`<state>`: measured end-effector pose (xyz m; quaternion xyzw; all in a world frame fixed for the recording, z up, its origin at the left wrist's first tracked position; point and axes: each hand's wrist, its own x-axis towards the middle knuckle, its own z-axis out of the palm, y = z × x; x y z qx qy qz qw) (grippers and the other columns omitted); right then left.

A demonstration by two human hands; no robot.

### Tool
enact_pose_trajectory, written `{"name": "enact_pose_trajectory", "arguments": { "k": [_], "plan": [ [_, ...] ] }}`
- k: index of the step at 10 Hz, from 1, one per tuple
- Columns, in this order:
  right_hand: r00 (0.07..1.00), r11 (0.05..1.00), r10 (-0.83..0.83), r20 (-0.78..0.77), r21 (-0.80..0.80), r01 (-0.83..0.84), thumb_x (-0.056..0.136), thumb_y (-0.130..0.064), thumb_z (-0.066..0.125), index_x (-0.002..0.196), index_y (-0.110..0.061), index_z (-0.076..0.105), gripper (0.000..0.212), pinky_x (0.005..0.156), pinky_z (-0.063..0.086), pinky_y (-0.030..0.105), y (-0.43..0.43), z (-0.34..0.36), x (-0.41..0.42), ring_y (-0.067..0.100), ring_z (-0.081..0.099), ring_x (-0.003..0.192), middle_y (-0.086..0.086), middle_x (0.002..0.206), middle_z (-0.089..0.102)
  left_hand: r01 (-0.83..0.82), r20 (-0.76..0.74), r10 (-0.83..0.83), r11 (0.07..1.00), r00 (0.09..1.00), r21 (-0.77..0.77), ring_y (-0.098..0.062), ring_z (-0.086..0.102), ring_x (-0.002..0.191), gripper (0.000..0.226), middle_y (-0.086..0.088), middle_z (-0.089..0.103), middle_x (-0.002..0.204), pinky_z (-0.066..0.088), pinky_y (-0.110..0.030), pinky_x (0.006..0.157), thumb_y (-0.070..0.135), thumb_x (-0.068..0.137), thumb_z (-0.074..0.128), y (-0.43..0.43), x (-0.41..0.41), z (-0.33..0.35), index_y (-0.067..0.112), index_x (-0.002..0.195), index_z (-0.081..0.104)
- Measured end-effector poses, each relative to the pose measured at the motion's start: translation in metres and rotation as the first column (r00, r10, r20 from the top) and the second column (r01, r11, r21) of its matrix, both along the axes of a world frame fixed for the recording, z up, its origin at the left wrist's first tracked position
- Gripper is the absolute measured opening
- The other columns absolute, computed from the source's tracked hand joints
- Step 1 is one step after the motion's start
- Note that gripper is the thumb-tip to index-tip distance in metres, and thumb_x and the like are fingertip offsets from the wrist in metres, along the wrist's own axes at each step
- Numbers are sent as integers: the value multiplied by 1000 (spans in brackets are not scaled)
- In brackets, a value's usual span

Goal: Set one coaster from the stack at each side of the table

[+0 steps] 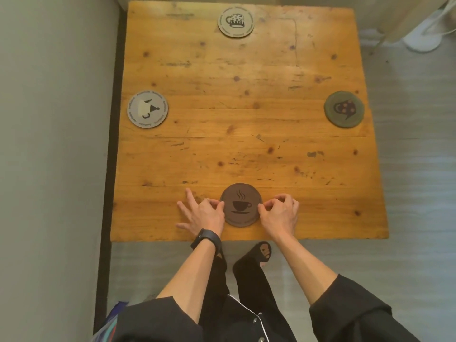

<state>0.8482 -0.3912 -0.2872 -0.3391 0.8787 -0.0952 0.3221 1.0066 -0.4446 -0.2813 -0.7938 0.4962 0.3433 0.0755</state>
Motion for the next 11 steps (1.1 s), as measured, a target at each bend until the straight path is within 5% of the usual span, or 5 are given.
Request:
{"name": "enact_pose_trajectory", "arguments": {
  "k": [4,6,8,9,11],
  "plan": [
    [1000,999,8,-27,-51,-9,89,-36,64,80,-22,63,17,101,35,44,4,-7,4,24,32,124,4,122,49,7,-15,-7,1000,1000,20,-35,-5,150,15,9,-3,164,14,-76,107,47,83,67,2,0,-2,33,77,67],
    [996,997,59,-64,-51,-62,88,-33,64,89,-21,55,15,94,37,46,4,-6,3,28,34,122,7,121,49,114,32,-113,993,993,-35,-37,-7,149,32,4,-4,164,18,-78,104,53,89,58,11,4,-10,34,114,58],
    [863,885,431,-264,-61,-461,83,-10,62,125,-26,57,45,76,43,41,6,-11,9,28,50,104,6,115,58,262,79,-254,956,964,-132,-45,-14,146,30,-4,-5,165,13,-80,103,55,97,38,28,6,-26,51,124,49],
    [850,875,450,-273,-58,-481,79,-9,61,125,-22,56,49,68,45,38,4,-14,9,29,53,93,8,111,59,308,102,-293,930,951,-200,-42,-11,148,30,-5,1,165,11,-79,105,54,97,38,31,12,-34,51,124,51],
    [914,907,385,-130,-132,-401,84,-24,60,115,-32,60,32,74,45,34,-15,-15,-12,18,48,95,-1,102,50,435,114,-427,806,897,-401,-25,0,151,26,-7,20,161,2,-73,111,51,92,45,2,31,-44,41,113,57]
  ]
}}
